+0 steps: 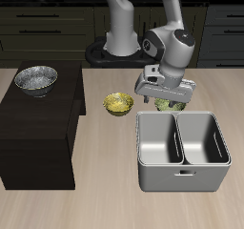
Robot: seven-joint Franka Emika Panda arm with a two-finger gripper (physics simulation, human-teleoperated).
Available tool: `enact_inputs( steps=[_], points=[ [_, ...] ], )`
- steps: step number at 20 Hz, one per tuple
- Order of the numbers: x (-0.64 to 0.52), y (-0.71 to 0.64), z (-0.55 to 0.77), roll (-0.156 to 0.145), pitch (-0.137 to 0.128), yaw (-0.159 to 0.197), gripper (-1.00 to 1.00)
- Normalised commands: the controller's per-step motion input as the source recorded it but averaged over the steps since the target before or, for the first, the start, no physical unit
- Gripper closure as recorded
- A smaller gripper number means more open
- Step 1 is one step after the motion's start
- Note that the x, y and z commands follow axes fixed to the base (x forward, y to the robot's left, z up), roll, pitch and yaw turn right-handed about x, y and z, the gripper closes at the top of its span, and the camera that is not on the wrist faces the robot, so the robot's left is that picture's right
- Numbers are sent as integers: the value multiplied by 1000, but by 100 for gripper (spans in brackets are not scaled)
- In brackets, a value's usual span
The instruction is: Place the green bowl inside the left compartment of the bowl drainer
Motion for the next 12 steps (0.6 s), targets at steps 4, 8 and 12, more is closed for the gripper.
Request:
enact_inputs(
  steps=[4, 8, 12],
  points=[
    [36, 9, -118, 36, 22, -12, 100],
    [34, -27, -25, -5, 2, -7, 100],
    [-49, -10, 45, 9, -2, -20, 100]
  ],
)
